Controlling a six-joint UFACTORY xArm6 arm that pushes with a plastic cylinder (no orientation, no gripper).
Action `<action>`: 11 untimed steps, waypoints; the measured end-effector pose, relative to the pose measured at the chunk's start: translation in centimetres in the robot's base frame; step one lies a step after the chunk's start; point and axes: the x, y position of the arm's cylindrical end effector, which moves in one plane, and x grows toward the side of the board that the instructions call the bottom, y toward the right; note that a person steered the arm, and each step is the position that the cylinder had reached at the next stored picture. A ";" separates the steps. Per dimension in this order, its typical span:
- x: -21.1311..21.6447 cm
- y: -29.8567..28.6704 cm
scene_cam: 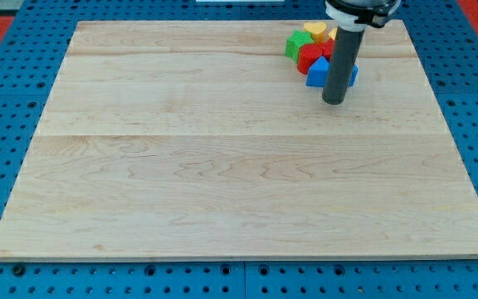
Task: Push the green circle above the yellow heart
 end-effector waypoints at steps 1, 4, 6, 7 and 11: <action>4.7 1.9; -2.6 18.8; -14.4 10.9; -17.2 4.6; -18.5 -12.5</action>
